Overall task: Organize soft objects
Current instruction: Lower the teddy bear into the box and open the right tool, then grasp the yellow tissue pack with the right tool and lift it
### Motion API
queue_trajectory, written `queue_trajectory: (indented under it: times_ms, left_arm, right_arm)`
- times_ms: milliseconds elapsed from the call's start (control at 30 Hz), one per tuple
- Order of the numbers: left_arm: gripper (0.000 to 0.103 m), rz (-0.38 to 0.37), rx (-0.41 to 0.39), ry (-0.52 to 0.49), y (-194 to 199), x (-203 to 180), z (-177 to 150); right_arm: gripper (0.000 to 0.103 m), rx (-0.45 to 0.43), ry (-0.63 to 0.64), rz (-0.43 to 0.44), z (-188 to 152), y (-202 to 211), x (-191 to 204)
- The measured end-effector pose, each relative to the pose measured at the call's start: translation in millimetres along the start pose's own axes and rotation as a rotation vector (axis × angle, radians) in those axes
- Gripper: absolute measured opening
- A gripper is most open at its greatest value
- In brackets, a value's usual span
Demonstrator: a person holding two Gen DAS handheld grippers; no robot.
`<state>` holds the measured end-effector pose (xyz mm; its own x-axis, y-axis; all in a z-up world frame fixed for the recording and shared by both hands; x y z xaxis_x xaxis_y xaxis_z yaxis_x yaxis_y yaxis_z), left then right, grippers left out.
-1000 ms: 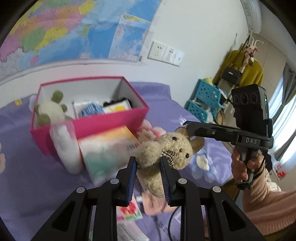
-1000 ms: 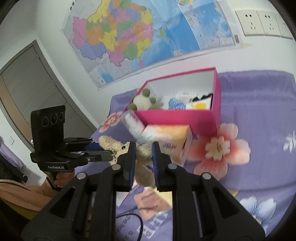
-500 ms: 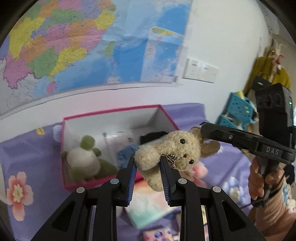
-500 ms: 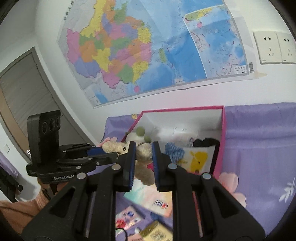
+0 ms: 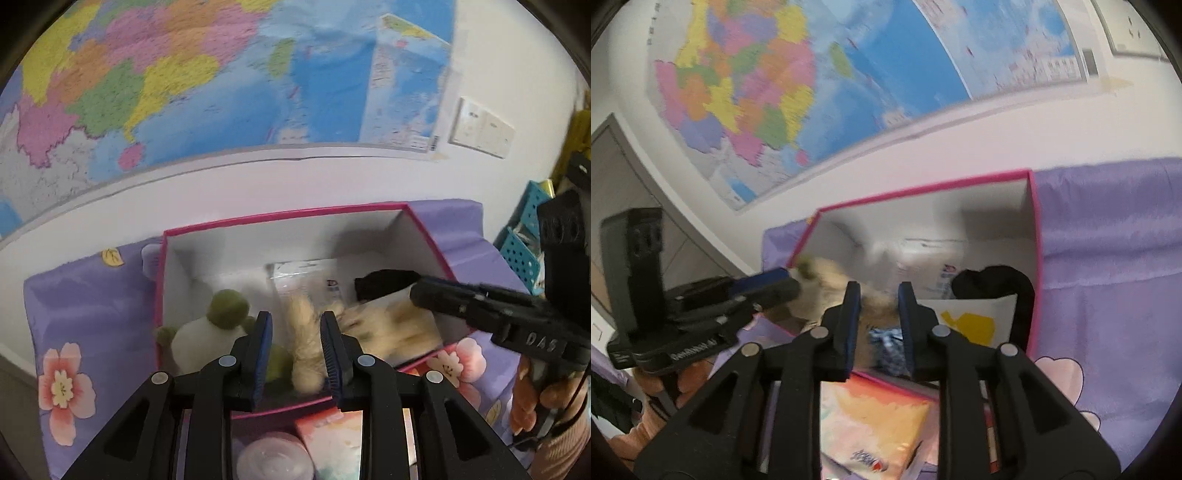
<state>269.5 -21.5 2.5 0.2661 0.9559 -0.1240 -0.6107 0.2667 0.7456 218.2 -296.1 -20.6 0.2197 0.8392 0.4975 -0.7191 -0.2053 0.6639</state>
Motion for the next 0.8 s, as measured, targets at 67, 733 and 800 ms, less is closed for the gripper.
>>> queue_trajectory:
  times_ms: [67,733,800]
  left_arm:
    - [0.027,0.002,0.000,0.007,-0.5,2.5,-1.3]
    - [0.044,-0.217,-0.181,-0.138,86.3,-57.4,-49.4]
    - [0.044,-0.262,-0.165,-0.152,89.0,-66.4,-63.3]
  right_arm:
    - [0.024,0.019,-0.003,-0.027,-3.9,-6.2,-5.7]
    - [0.036,-0.023,0.066,0.048,-42.9,69.0,14.3]
    - [0.037,-0.011,0.066,0.061,-55.5,79.6,14.8]
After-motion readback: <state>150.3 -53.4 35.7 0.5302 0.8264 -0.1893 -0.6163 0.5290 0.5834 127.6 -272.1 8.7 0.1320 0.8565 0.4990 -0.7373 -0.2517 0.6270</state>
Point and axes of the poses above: each gripper's, at about its wrist camera, not at the fingertips, and y roughly against the way its jaws point, x to its left, z to its top, the point moved 7 cm from there along -y, roughly the way its jaws point, and after that the axes turned 5 degrees about -z, right-handed, at the moved point
